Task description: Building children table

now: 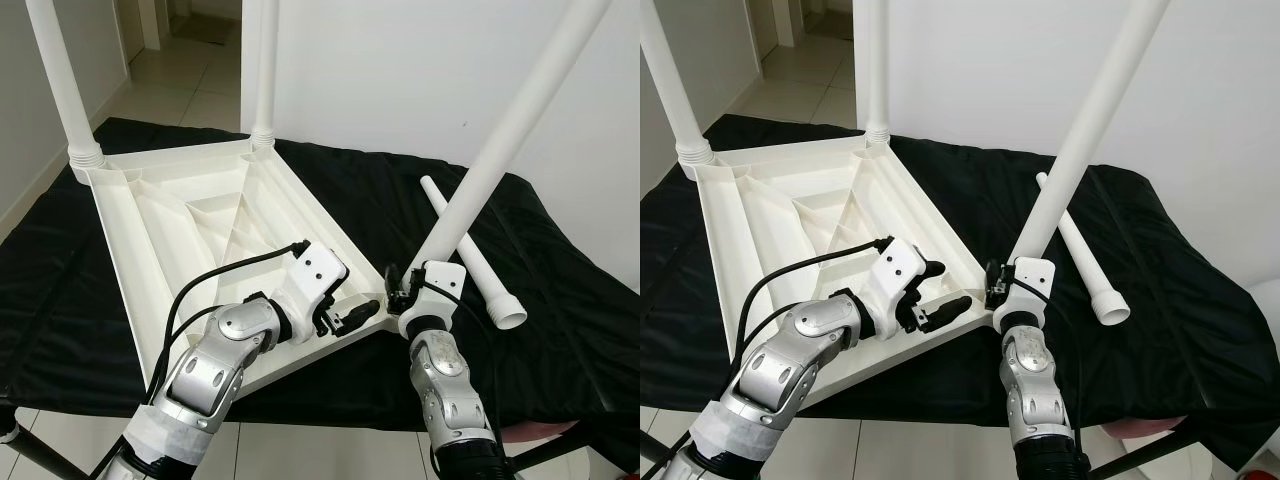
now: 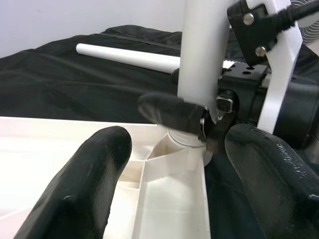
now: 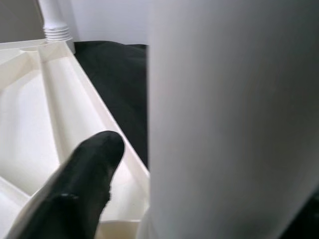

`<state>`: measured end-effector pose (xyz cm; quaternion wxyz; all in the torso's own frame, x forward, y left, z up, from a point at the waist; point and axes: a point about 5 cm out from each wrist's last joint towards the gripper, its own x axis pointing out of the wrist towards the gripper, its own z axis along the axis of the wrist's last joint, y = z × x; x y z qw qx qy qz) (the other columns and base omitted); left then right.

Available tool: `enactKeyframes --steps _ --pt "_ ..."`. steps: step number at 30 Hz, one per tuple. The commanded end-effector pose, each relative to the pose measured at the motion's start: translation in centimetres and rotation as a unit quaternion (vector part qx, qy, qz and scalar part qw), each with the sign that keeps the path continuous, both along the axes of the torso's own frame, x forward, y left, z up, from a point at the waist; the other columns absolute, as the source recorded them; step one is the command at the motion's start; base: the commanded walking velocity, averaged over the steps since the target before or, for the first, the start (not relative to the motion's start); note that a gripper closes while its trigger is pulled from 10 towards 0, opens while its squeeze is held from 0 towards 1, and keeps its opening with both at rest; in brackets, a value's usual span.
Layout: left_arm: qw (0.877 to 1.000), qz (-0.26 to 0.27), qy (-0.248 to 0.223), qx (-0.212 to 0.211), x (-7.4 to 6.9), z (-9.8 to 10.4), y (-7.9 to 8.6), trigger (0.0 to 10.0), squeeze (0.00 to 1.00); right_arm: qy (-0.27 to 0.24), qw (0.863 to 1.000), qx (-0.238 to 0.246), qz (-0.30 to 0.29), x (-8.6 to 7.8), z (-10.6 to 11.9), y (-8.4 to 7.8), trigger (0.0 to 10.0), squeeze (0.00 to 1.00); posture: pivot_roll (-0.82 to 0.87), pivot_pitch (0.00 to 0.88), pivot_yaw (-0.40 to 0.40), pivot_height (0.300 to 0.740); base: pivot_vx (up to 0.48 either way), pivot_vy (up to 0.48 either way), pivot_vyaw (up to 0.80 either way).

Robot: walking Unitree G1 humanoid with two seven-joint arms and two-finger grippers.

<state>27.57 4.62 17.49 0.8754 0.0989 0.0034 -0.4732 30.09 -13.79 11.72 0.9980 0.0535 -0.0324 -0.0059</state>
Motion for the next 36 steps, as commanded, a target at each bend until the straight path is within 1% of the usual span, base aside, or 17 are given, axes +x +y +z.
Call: enactKeyframes --steps 1,2,3,6,7,8,9,10,11,12,16,17,21,24,27,31,36 --pt "1.0 0.027 -0.013 0.0 0.5 0.3 0.0 10.0 0.0 0.003 1.0 0.003 0.019 -0.2 -0.1 -0.1 10.0 1.0 0.01 0.0 -0.124 0.74 0.0 0.0 0.0" --pt "1.0 0.027 -0.014 0.0 0.5 0.3 -0.1 10.0 0.0 -0.003 0.999 -0.004 0.042 -0.3 0.0 -0.1 10.0 1.0 0.01 0.0 -0.124 0.74 0.0 0.0 0.0" --pt "1.0 0.027 -0.014 0.0 0.5 0.3 -0.1 10.0 0.0 -0.003 0.999 -0.004 0.042 -0.3 0.0 -0.1 10.0 1.0 0.01 0.0 -0.124 0.74 0.0 0.0 0.0" --pt "0.999 0.028 -0.016 0.0 0.5 0.3 -0.1 10.0 0.0 0.004 0.997 -0.02 0.075 -0.5 -0.2 -0.9 10.0 1.0 0.02 0.0 -0.125 0.74 0.0 0.0 0.0" --pt "0.999 0.028 -0.016 0.001 0.5 0.3 -0.1 10.0 0.0 0.004 0.996 -0.025 0.084 -0.5 -0.2 -1.3 10.0 0.76 0.02 0.0 -0.124 0.74 0.0 0.0 0.0" --pt "0.999 0.028 -0.016 0.001 0.5 0.3 -0.1 10.0 0.0 0.004 0.996 -0.025 0.084 -0.5 -0.2 -1.3 10.0 0.76 0.02 0.0 -0.124 0.74 0.0 0.0 0.0" --pt "0.999 0.028 -0.016 0.001 0.5 0.3 0.0 10.0 0.0 0.004 0.995 -0.031 0.095 -0.5 -0.2 -1.6 10.0 0.09 0.02 0.0 -0.124 0.74 0.0 0.0 0.0" --pt "0.999 0.028 -0.016 0.001 0.5 0.3 0.0 10.0 0.0 0.004 0.995 -0.031 0.095 -0.5 -0.2 -1.6 10.0 0.09 0.02 0.0 -0.124 0.74 0.0 0.0 0.0" --pt "0.999 0.028 -0.017 0.002 0.4 0.2 0.0 10.0 0.0 0.004 0.993 -0.039 0.108 -0.5 -0.3 -2.2 10.0 0.0 0.02 0.0 -0.126 0.74 0.0 0.0 0.0" --pt "0.999 0.028 -0.017 0.003 0.3 0.2 0.1 10.0 0.0 0.003 0.992 -0.047 0.12 -0.5 -0.3 -2.6 10.0 0.0 0.02 0.0 -0.125 0.74 0.0 0.0 0.0" --pt "0.999 0.029 -0.018 0.004 0.3 0.2 0.2 10.0 0.0 0.001 0.99 -0.053 0.133 -0.5 -0.2 -3.0 10.0 0.0 0.02 0.0 -0.125 0.74 0.0 0.0 0.0" --pt "0.999 0.029 -0.018 0.006 0.3 0.2 0.3 10.0 0.0 -0.009 0.983 -0.07 0.17 -0.5 -0.2 -3.5 10.0 0.0 0.03 0.0 -0.12 0.74 0.0 0.0 0.0" --pt "0.999 0.03 -0.019 0.008 0.4 0.2 0.3 10.0 0.0 -0.013 0.978 -0.075 0.195 -0.4 -0.2 -3.7 10.0 0.0 0.03 0.0 -0.114 0.74 0.0 0.0 0.0" --pt "0.999 0.028 -0.024 0.009 0.5 0.4 0.2 10.0 0.0 -0.015 0.964 -0.085 0.253 -0.2 -0.1 -3.8 10.0 0.0 0.03 0.0 -0.104 0.74 0.0 0.0 0.0" --pt "0.999 0.026 -0.028 0.012 0.6 0.6 0.3 10.0 0.0 -0.01 0.953 -0.105 0.284 0.5 -0.1 -4.2 10.0 0.0 0.03 0.0 -0.099 0.74 0.0 0.0 0.0" --pt "0.999 0.026 -0.029 0.013 0.7 0.7 0.4 10.0 0.0 -0.006 0.944 -0.122 0.305 1.0 -0.1 -4.2 10.0 0.0 0.04 0.0 -0.095 0.74 0.0 0.0 0.0" --pt "0.999 0.024 -0.031 0.017 0.5 0.6 0.4 10.0 0.0 0.002 0.938 -0.139 0.317 1.8 -0.2 -4.5 10.0 0.0 0.05 0.0 -0.097 0.74 0.0 0.0 0.0"
